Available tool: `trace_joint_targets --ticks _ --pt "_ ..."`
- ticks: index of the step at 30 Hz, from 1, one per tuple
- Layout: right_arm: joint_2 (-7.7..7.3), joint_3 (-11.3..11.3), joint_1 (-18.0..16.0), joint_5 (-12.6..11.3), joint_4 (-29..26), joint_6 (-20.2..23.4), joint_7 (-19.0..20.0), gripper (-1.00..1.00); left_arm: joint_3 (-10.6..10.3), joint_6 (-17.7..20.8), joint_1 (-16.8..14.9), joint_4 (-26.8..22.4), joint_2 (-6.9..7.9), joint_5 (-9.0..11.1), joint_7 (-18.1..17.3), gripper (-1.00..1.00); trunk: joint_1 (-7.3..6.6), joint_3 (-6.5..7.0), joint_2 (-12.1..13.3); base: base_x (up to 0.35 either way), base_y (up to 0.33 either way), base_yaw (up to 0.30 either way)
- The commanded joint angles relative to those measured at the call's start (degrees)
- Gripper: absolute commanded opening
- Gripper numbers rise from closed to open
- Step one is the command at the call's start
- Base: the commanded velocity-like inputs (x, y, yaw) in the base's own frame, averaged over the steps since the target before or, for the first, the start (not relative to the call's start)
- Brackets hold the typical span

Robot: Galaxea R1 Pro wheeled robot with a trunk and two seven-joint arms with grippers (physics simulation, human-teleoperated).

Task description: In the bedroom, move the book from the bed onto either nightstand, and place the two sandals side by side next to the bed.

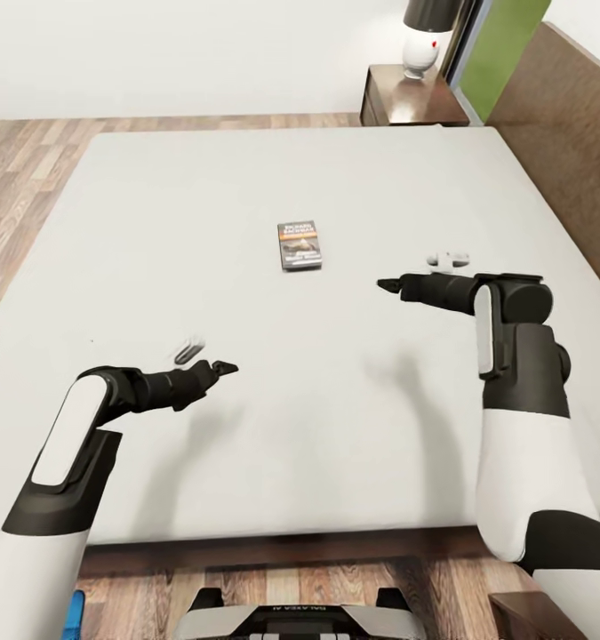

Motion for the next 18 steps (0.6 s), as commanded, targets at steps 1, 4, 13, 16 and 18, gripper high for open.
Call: trace_joint_targets --ticks 1,4,13,16,18 --pt "0.0 -0.3 0.1 0.6 -0.3 0.2 0.6 1.0 -0.1 0.0 0.1 -0.1 0.16 0.5 0.5 1.0 0.0 -0.12 0.0 0.0 0.0 0.0" --pt "-0.01 -0.8 0.4 0.5 1.3 0.2 0.8 1.0 0.0 0.2 0.9 -0.1 1.16 0.6 -0.3 1.0 0.0 -0.39 0.0 0.0 0.0 0.0" --pt "-0.5 -1.9 0.0 0.5 5.8 0.2 1.3 1.0 0.1 1.0 0.5 -0.1 5.13 0.6 -6.1 1.0 0.0 -1.19 0.0 0.0 0.0 0.0" --pt "-2.03 -2.4 -3.7 0.5 15.7 0.2 1.4 1.0 0.9 1.9 0.0 -0.1 6.64 0.8 -7.4 1.0 0.0 -1.45 0.0 0.0 0.0 0.0" --pt "-2.65 -2.5 -7.1 0.5 21.5 -1.0 1.5 1.0 1.8 2.3 -0.7 0.0 7.25 1.4 -7.7 1.0 0.0 -1.63 0.0 0.0 0.0 0.0"
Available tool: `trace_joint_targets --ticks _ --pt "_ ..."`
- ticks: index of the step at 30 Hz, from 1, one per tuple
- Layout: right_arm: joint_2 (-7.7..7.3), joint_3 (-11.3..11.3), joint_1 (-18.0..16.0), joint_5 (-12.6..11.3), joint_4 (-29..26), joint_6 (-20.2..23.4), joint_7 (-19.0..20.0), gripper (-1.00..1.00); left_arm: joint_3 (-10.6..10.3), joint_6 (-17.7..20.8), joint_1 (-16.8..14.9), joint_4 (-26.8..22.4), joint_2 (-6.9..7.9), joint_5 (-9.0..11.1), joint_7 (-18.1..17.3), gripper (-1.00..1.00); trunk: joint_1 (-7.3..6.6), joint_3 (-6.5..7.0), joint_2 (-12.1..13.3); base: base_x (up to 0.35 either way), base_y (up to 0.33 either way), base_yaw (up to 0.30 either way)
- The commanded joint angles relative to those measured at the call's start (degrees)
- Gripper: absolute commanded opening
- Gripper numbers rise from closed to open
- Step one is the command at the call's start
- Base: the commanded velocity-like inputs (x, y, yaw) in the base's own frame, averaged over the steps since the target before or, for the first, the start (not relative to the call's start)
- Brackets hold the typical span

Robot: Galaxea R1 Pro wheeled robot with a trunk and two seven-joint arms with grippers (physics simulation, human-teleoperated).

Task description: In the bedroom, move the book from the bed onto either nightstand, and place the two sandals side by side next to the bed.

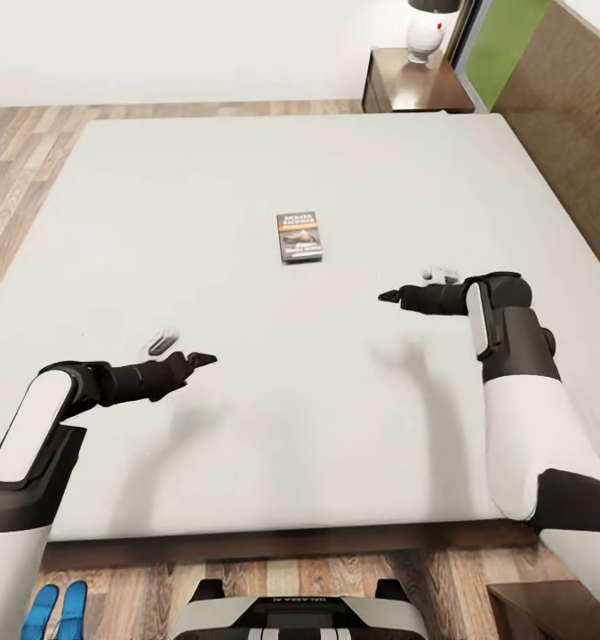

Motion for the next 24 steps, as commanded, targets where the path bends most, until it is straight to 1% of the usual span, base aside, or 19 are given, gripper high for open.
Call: trace_joint_targets --ticks 1,2,3,5,7,8,11,14,18,19,21,22,23,24 --pt "-0.57 -0.1 -3.8 0.7 5.5 -2.2 0.6 1.0 0.6 0.4 -0.6 0.0 0.5 2.0 0.4 1.0 0.0 -0.12 0.0 0.0 0.0 0.0" --pt "-0.57 -0.1 -3.8 0.7 5.5 -2.2 0.6 1.0 0.6 0.4 -0.6 0.0 0.5 2.0 0.4 1.0 0.0 -0.21 0.0 0.0 0.0 0.0" --pt "-1.13 -0.1 -7.0 1.0 10.0 -4.2 0.6 1.0 1.1 0.8 -1.1 0.0 1.01 3.6 0.3 1.0 0.0 -0.3 0.0 0.0 0.0 0.0" --pt "-1.92 0.0 -9.9 1.1 13.2 -5.9 0.6 1.0 1.4 1.1 -1.8 0.0 1.78 5.1 0.2 1.0 0.0 -0.48 0.0 0.0 0.0 0.0" --pt "-2.94 0.1 -12.1 1.2 15.2 -7.0 0.6 1.0 1.6 1.3 -2.5 0.0 2.61 6.3 0.2 1.0 0.0 -0.66 0.0 0.0 0.0 0.0" --pt "-4.08 0.1 -13.6 1.2 16.5 -7.7 0.6 1.0 1.7 1.3 -3.0 0.0 3.2 7.5 0.3 1.0 0.0 -0.75 0.0 0.0 0.0 0.0" --pt "-5.59 0.3 -14.9 1.2 17.7 -8.4 0.6 1.0 2.0 1.4 -3.7 0.0 3.79 9.1 0.5 1.0 0.0 -1.01 0.0 0.0 0.0 0.0" --pt "-6.93 0.4 -16.0 1.2 18.3 -8.7 0.7 1.0 3.5 1.4 -5.0 0.0 4.16 10.3 1.3 1.0 0.0 -1.28 0.0 0.0 0.0 0.0" --pt "-8.13 0.8 -16.9 1.3 18.4 -8.7 2.0 1.0 4.3 1.4 -6.0 0.0 4.04 10.8 3.3 1.0 0.0 -1.64 0.0 0.0 0.0 0.0" --pt "-8.8 1.1 -17.2 1.3 18.3 -8.7 3.4 1.0 4.5 1.3 -6.3 0.0 3.93 10.9 4.4 1.0 0.0 -1.72 0.0 0.0 0.0 0.0" --pt "-9.48 1.6 -17.3 1.3 18.1 -8.6 4.9 1.0 4.6 1.2 -6.7 0.0 3.86 11.0 5.1 1.0 0.0 -1.9 0.0 0.0 0.0 0.0" --pt "-9.76 1.9 -17.3 1.3 17.9 -8.6 5.5 1.0 4.6 1.2 -7.0 0.0 3.82 11.1 5.4 1.0 0.0 -1.99 0.0 0.0 0.0 0.0" --pt "-10.2 2.9 -17.2 1.3 17.1 -8.5 6.5 1.0 4.6 1.1 -7.7 0.0 3.69 11.1 5.8 1.0 0.0 -2.08 0.0 0.0 0.0 0.0" --pt "-10.36 3.5 -17.1 1.3 16.7 -8.5 6.9 1.0 4.6 1.1 -8.1 0.0 3.61 11.1 6.0 1.0 0.0 -2.17 0.0 0.0 0.0 0.0"
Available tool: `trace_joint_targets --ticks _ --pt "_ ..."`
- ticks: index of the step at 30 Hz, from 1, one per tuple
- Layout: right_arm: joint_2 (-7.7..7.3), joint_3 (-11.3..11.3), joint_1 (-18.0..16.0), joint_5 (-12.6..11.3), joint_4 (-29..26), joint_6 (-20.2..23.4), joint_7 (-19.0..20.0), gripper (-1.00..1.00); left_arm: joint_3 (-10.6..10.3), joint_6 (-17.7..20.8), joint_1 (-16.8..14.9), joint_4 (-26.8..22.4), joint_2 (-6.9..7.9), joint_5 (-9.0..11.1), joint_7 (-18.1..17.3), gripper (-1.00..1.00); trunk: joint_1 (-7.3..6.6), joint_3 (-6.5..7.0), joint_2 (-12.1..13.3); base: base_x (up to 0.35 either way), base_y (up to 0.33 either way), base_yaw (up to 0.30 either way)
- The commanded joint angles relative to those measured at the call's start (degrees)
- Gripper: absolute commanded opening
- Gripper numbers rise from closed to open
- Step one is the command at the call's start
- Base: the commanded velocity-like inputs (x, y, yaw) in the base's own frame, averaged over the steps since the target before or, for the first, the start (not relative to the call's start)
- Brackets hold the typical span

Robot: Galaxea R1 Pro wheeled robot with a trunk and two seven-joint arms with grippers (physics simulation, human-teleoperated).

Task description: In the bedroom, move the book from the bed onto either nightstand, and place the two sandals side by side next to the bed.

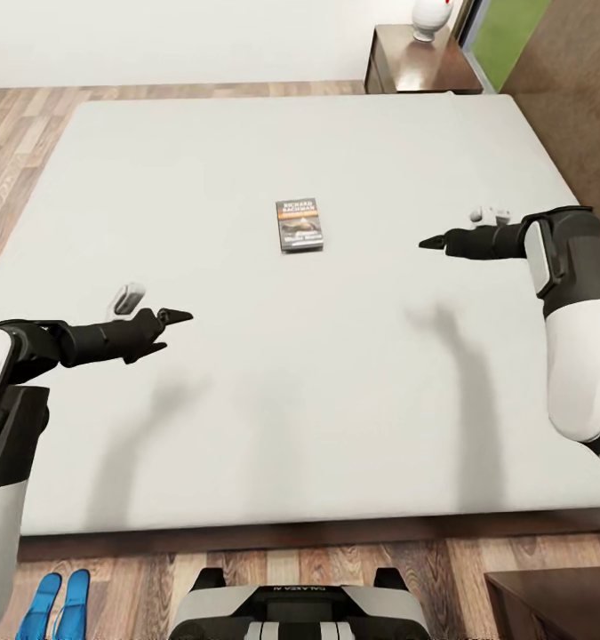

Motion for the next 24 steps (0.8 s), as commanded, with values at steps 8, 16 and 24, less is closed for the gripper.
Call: trace_joint_targets --ticks 8,16,24 --pt "-0.6 2.4 0.7 0.6 -6.3 0.9 4.0 1.0 -0.1 0.0 -3.6 0.2 -2.55 0.6 2.3 1.0 0.0 -0.74 0.0 0.0 0.0 0.0" --pt "-1.09 5.4 1.6 0.6 -13.7 7.4 8.0 1.0 -1.0 0.0 -6.0 1.5 -4.98 0.7 5.8 1.0 0.0 -1.45 0.0 0.0 0.0 0.0" --pt "-1.19 6.7 1.8 0.6 -14.8 8.3 8.3 1.0 -2.6 -0.1 -5.4 0.2 -6.32 0.7 6.5 1.0 -1.1 -1.27 2.0 0.0 0.0 0.0"
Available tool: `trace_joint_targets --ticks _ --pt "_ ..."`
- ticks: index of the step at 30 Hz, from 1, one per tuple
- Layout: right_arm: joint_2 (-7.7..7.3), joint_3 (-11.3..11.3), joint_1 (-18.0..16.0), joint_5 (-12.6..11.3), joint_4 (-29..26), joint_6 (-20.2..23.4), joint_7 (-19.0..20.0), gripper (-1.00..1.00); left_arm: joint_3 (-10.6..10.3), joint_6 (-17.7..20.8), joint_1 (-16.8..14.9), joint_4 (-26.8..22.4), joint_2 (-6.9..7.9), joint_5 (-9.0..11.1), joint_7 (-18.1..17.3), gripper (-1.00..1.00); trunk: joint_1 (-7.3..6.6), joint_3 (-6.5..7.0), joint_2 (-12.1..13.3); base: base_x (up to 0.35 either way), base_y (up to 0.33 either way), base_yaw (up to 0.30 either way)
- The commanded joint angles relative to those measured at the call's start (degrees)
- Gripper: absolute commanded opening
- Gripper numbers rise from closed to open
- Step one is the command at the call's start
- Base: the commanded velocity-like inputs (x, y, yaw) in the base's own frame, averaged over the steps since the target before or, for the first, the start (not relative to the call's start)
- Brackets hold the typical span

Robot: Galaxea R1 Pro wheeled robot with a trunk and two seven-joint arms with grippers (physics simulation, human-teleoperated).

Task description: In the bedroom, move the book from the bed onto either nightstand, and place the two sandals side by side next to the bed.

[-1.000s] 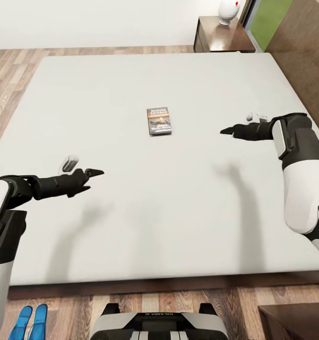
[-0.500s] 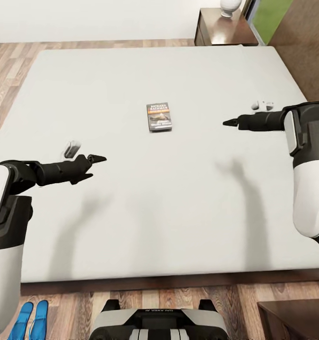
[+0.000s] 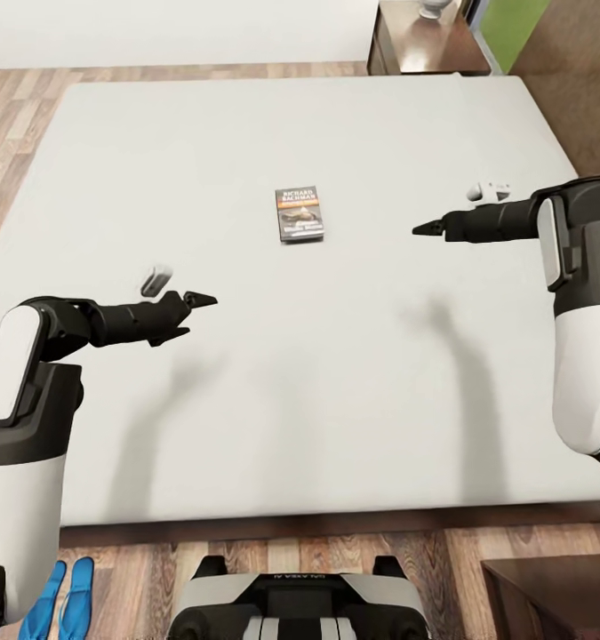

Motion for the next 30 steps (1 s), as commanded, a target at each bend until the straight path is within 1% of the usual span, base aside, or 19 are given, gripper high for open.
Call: trace_joint_targets --ticks 1,8,16,21,26,30 --pt "0.0 0.1 0.0 0.6 -0.1 0.2 0.6 1.0 -0.2 0.0 -0.1 -0.1 -0.25 0.5 0.7 1.0 -0.22 0.06 0.4 0.0 0.0 0.0" --pt "-0.01 0.2 0.0 0.6 -0.2 0.3 0.6 1.0 0.1 -0.1 -1.0 0.5 -0.65 0.6 0.8 1.0 -1.76 0.7 3.2 0.0 0.0 0.0" --pt "-0.08 0.3 0.1 0.6 -0.5 0.2 0.7 1.0 0.0 -0.2 -1.1 0.3 -0.69 0.5 0.9 1.0 -1.76 -0.01 3.2 0.005 0.0 0.0" --pt "-0.09 0.3 0.5 0.6 -1.7 0.2 0.7 1.0 0.0 -0.2 -1.1 0.3 -0.65 0.3 0.9 1.0 -1.76 -0.46 3.2 0.172 -0.026 0.0" --pt "-0.16 0.3 1.5 0.5 -3.8 0.3 0.8 1.0 -0.1 -0.2 -1.0 0.2 -0.64 0.1 0.9 1.0 -1.76 -0.9 3.2 0.248 -0.121 0.0" --pt "-0.18 0.3 1.7 0.5 -4.2 0.3 0.8 1.0 -0.2 -0.2 -0.9 0.1 -0.67 0.1 0.9 1.0 -1.76 -1.26 3.2 0.099 -0.054 0.0"
